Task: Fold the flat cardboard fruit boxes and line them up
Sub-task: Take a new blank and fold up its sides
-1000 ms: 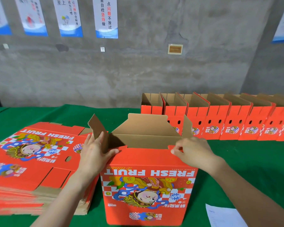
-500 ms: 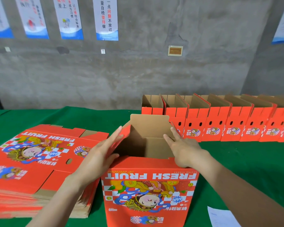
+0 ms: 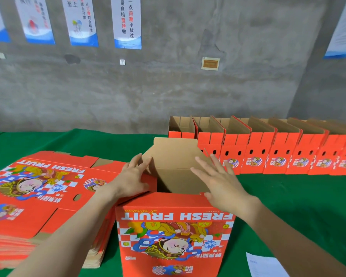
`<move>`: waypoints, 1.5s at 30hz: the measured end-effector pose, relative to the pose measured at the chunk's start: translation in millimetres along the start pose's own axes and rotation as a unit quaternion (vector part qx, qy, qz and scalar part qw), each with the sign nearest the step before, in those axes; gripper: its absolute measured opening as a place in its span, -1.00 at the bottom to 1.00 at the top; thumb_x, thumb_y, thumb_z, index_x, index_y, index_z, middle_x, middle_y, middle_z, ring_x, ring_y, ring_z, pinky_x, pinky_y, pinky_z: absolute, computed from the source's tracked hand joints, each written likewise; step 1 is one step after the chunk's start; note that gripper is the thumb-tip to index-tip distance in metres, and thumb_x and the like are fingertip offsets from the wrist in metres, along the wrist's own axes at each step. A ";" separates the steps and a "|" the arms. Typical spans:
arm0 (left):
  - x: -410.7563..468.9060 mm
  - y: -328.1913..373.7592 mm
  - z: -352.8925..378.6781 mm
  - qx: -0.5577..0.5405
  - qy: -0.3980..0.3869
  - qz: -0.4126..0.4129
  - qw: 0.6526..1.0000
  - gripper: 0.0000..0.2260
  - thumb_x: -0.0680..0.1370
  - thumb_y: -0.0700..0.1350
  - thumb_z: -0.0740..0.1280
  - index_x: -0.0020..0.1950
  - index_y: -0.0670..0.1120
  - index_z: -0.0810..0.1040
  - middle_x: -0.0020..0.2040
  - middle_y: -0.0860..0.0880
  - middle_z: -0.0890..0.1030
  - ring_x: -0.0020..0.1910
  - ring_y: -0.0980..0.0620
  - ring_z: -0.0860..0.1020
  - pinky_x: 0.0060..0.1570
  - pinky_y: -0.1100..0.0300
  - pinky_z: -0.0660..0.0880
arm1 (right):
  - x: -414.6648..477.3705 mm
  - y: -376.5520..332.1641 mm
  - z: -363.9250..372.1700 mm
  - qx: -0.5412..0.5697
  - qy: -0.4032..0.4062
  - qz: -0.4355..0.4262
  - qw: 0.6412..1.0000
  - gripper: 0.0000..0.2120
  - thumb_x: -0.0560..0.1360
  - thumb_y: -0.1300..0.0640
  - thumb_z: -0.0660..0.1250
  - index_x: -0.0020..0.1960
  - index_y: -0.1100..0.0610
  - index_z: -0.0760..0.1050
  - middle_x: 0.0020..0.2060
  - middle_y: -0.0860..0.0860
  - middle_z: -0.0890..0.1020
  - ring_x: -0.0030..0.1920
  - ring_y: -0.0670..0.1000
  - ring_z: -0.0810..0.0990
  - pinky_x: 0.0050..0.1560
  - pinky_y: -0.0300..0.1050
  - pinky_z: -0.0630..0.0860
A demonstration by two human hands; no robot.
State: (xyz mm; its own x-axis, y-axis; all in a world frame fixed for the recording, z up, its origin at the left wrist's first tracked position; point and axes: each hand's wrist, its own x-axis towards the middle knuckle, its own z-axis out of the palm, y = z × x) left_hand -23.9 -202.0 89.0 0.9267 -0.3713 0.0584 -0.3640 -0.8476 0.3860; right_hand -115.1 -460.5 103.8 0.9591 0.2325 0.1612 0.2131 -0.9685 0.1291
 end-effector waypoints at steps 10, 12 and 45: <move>-7.9 -6.7 2.5 -0.108 0.075 0.066 0.989 -0.24 0.36 -0.26 0.44 0.51 -0.02 0.23 0.46 -0.01 0.15 0.42 -0.08 0.21 0.41 0.06 0.23 | -12.7 6.2 20.6 0.316 0.155 -0.010 0.936 -0.74 0.49 0.27 0.34 -0.07 -0.06 0.35 -0.14 -0.21 0.46 -0.19 -0.18 0.55 -0.08 -0.07 0.55; -10.5 -6.6 2.1 -0.146 0.118 0.102 0.977 -0.36 0.33 -0.33 0.46 0.35 -0.02 0.38 0.28 -0.03 0.34 0.26 -0.02 0.38 0.31 0.17 0.34 | -12.4 5.8 21.5 0.354 0.181 0.012 0.917 -0.76 0.48 0.32 0.35 -0.09 0.01 0.40 -0.17 -0.14 0.49 -0.18 -0.14 0.55 -0.08 -0.10 0.54; -13.3 12.2 8.3 0.083 0.009 -0.055 0.995 -0.13 0.34 0.32 0.41 0.53 0.09 0.10 0.41 -0.12 0.23 0.31 -0.23 0.35 0.33 -0.05 0.34 | 18.2 12.9 27.0 0.198 -0.029 0.159 0.967 -0.42 0.53 -0.09 0.30 0.45 0.02 0.16 0.35 0.08 0.23 0.24 0.17 0.43 0.21 0.09 0.44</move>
State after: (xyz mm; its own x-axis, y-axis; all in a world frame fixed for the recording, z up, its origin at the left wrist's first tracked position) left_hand -41.4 -210.6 85.3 0.9629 -0.2669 0.0410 -0.2689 -0.9345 0.2333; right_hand -89.9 -471.2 82.0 0.9942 -0.0768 0.0748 -0.0506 -0.9510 -0.3049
